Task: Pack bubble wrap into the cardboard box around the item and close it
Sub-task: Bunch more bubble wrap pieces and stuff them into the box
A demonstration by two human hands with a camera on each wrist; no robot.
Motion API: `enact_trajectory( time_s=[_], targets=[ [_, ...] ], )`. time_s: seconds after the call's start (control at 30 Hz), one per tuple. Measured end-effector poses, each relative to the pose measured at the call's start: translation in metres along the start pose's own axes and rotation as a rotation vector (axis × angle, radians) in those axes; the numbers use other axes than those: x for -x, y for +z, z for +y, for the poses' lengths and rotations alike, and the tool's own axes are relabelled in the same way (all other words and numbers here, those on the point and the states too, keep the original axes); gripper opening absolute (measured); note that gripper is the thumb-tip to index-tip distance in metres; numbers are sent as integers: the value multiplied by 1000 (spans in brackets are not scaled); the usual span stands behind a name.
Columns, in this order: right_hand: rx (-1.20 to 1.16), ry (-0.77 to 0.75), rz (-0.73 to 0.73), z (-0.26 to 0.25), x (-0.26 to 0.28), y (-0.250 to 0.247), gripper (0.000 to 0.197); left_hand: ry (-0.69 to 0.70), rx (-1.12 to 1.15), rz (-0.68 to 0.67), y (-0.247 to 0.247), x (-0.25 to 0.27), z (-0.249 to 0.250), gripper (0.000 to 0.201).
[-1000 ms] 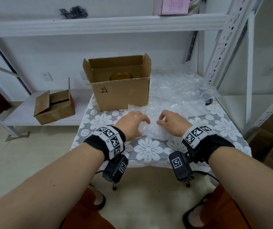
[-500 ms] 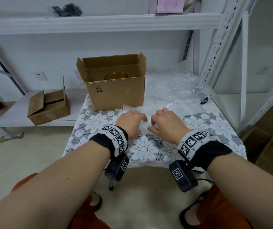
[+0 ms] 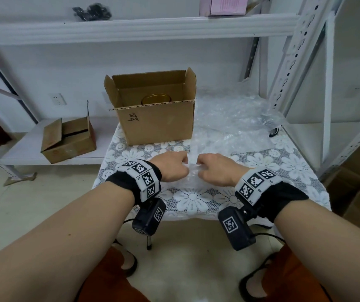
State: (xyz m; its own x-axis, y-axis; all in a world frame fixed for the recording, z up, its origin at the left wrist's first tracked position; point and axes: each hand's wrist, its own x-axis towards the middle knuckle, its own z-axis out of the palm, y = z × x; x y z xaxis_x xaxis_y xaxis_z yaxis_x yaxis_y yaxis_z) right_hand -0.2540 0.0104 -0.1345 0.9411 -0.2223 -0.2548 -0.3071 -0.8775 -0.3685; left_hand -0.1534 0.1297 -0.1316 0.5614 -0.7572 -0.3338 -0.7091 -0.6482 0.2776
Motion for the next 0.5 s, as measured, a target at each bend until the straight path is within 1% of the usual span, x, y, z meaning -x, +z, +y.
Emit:
enact_trajectory(
  time_s=[0.07, 0.13, 0.17, 0.23, 0.3, 0.33, 0.37, 0.4, 0.43, 0.5],
  targets=[
    [-19, 17, -19, -1, -4, 0, 28, -3, 41, -1, 1, 1, -1, 35],
    [-19, 31, -25, 0, -9, -1, 22, -1, 84, 46, 2, 3, -3, 29],
    [-21, 41, -23, 2, -12, -1, 16, 12, 91, 104, 2, 3, -5, 28],
    [-31, 65, -12, 5, -16, -2, 9, 75, 37, 284, 3, 3, -11, 25],
    [-46, 75, -2, 9, -20, 0, 15, 165, -45, 460, 2, 3, -14, 23],
    [-50, 76, 0, 11, -21, 0, 22, 195, -59, 508, 2, 3, -15, 21],
    [-52, 76, 6, 13, -22, 1, 28, 214, -57, 521, 2, 4, -14, 19],
    [-53, 78, 17, 14, -23, 2, 32, 225, -51, 502, 2, 4, -14, 18],
    [-55, 80, 36, 16, -24, 3, 34, 228, -55, 464, 4, 4, -13, 20],
    [-59, 72, 118, 18, -26, 7, 34, 216, -104, 370, 7, 6, -13, 30]
  ],
)
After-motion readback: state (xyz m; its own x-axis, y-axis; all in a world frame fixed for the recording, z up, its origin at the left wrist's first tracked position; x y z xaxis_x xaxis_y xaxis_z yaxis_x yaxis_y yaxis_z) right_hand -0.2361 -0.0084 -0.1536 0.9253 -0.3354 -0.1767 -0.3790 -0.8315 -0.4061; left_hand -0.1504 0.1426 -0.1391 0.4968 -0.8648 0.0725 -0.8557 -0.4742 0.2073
